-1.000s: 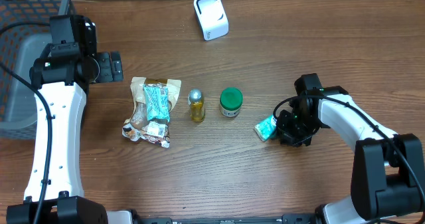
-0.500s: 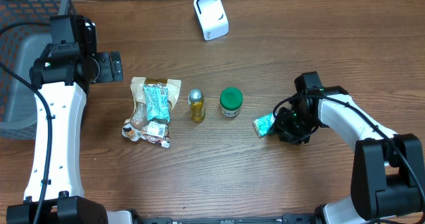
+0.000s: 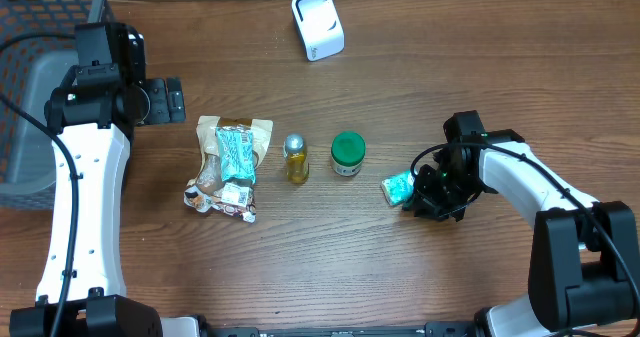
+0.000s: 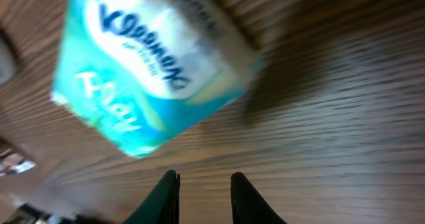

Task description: Scan the item barcode

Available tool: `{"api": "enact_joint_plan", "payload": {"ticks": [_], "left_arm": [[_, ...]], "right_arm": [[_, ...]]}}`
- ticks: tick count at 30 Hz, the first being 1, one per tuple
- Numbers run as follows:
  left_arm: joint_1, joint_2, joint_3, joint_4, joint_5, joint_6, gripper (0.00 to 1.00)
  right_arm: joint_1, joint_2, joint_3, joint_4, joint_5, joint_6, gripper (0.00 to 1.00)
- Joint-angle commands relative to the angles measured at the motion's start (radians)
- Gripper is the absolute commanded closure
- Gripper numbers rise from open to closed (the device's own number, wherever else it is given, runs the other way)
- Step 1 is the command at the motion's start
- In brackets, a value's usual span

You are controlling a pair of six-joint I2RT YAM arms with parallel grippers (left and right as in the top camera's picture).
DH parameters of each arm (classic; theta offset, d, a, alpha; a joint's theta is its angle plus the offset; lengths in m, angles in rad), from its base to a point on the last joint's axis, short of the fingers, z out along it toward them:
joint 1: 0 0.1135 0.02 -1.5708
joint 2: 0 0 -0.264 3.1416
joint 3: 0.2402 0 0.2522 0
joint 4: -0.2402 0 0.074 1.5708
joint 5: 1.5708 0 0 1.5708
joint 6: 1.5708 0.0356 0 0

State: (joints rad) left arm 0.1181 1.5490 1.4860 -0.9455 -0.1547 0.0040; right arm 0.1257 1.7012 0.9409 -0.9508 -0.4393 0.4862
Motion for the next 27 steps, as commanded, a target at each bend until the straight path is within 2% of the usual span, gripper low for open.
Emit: {"api": "enact_joint_plan", "payload": {"ticks": [1,10,23,27], "left_arm": [[0.0,-0.015,0.023,0.003,-0.005,0.019,0.0],[0.0,-0.015,0.023,0.003,-0.005,0.019,0.0],[0.0,-0.015,0.023,0.003,-0.005,0.019,0.01],[0.0,-0.015,0.023,0.003,-0.005,0.019,0.0]], "right_arm": [[-0.003,-0.003,-0.003,0.019,-0.09,0.013,0.76],[-0.004,-0.003,-0.002,0.073,-0.102,0.069,0.76],[-0.004,-0.003,0.003,0.144,-0.101,0.073,0.72],[-0.003,-0.003,0.003,0.156,-0.057,0.156,0.72]]}}
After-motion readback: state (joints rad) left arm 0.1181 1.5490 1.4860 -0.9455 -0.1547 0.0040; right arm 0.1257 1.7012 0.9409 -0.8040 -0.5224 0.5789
